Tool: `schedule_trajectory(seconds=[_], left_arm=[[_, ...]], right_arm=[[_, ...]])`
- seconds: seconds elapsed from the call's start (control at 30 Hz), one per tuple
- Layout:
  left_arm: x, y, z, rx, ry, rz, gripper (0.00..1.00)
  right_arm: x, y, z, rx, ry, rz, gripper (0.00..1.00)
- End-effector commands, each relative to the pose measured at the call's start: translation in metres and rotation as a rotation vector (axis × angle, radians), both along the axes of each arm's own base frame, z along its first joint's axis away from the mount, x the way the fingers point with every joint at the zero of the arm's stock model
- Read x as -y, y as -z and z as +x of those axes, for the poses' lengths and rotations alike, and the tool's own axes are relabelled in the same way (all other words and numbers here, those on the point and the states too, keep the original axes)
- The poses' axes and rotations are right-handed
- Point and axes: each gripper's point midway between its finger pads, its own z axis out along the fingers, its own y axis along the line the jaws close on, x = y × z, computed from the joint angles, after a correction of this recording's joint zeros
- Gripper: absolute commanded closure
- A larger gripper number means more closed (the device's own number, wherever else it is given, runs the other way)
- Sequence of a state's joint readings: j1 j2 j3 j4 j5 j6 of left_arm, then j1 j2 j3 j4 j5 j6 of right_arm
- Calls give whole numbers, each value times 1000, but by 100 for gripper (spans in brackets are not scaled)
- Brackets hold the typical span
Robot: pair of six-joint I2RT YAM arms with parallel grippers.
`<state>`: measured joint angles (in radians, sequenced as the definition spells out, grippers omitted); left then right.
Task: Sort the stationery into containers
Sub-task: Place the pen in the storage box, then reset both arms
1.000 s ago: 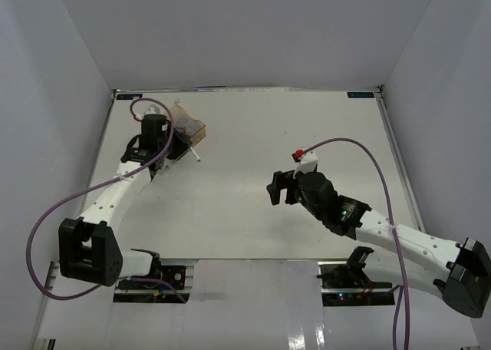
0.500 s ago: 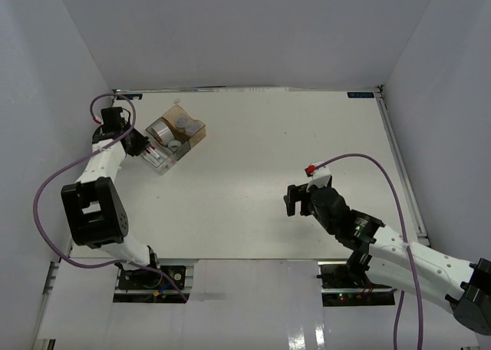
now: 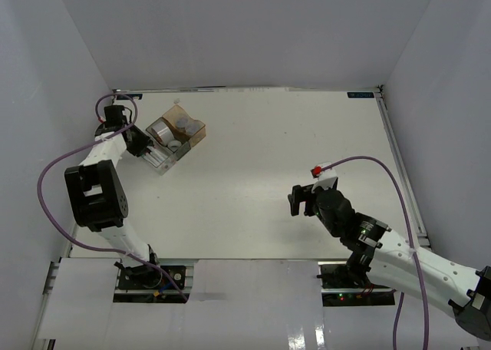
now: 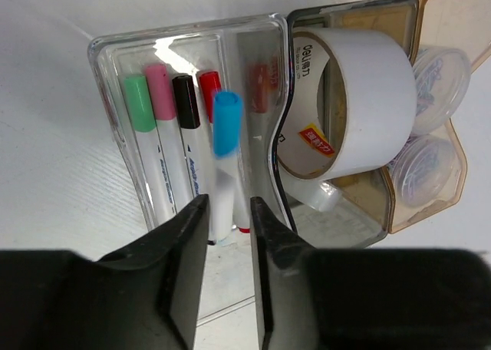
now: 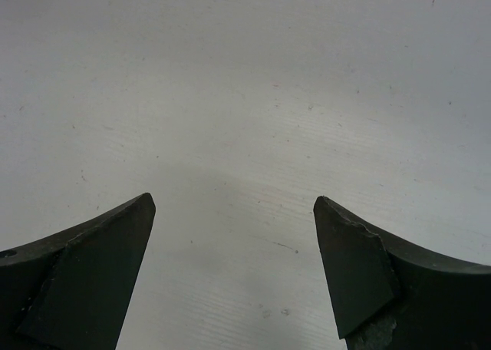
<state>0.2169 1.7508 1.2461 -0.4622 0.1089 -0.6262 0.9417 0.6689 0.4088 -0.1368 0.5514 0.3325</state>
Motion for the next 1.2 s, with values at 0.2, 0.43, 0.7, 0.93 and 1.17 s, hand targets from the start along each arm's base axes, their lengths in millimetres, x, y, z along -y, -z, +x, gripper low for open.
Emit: schedule_trajectory(seconds=[0.2, 0.43, 0.7, 0.93, 1.17], left_arm=[[0, -49, -6, 105, 38, 27, 40], [13, -126, -40, 270, 136, 105, 18], [49, -196, -127, 550, 256, 274, 3], [72, -211, -201, 642, 336, 392, 2], [62, -206, -231, 644, 291, 455, 2]], right_arm=[[11, -13, 5, 42, 47, -12, 10], [25, -52, 7, 115, 76, -12, 10], [59, -119, 4, 262, 150, 5, 10], [88, -140, -7, 359, 178, 7, 10], [103, -136, -23, 409, 149, 62, 10]])
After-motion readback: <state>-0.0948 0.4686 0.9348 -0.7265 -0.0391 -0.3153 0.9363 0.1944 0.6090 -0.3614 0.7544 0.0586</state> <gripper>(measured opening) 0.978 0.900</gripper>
